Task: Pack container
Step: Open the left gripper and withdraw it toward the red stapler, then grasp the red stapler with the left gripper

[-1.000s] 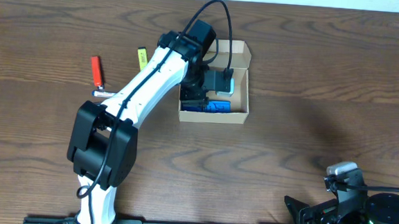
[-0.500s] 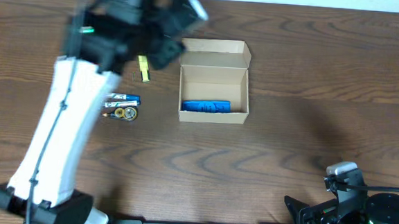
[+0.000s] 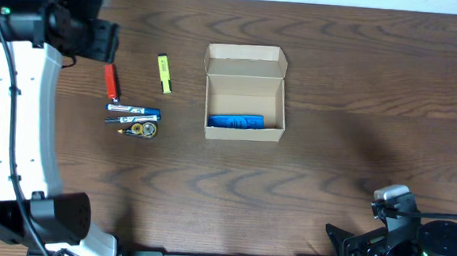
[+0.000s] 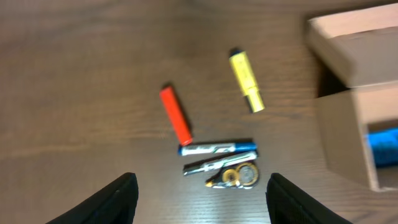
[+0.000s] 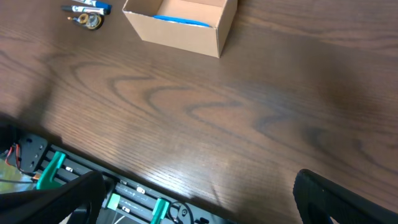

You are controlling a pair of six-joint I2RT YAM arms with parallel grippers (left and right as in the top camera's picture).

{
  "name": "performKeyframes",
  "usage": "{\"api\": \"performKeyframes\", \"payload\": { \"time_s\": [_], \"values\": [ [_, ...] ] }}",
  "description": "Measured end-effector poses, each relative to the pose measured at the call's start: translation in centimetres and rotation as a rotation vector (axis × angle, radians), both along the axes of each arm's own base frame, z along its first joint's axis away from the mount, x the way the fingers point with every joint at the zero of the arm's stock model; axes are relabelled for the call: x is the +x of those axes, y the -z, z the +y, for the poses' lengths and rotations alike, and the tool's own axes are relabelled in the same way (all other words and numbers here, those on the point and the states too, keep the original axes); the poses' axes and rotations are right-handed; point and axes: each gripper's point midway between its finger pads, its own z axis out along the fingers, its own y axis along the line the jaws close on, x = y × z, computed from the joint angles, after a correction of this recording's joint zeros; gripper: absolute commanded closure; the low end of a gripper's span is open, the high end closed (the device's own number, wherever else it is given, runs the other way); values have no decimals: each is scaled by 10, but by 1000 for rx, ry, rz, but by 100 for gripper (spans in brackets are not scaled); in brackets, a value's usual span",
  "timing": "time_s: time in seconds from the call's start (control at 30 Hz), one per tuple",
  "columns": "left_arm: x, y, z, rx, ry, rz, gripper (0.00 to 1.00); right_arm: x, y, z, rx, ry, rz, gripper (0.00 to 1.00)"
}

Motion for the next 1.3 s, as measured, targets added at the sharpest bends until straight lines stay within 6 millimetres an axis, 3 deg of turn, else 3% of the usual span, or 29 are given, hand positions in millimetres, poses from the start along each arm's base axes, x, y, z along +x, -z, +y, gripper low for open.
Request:
{"api": "performKeyframes", "payload": {
  "time_s": [0.13,0.33,0.6,0.93,1.3],
  "values": [
    [6,45,18,-25,-71,102,28,0,0,0,0,0,0,1],
    [21,118,24,-48,-102,243,27,0,0,0,0,0,0,1],
    [37,179,32,-36,-148,333,28,0,0,0,0,0,0,1],
    [44,241,41,-2,-168,416,29,0,0,0,0,0,0,1],
    [55,265,47,12,-203,408,33,0,0,0,0,0,0,1]
  ]
}}
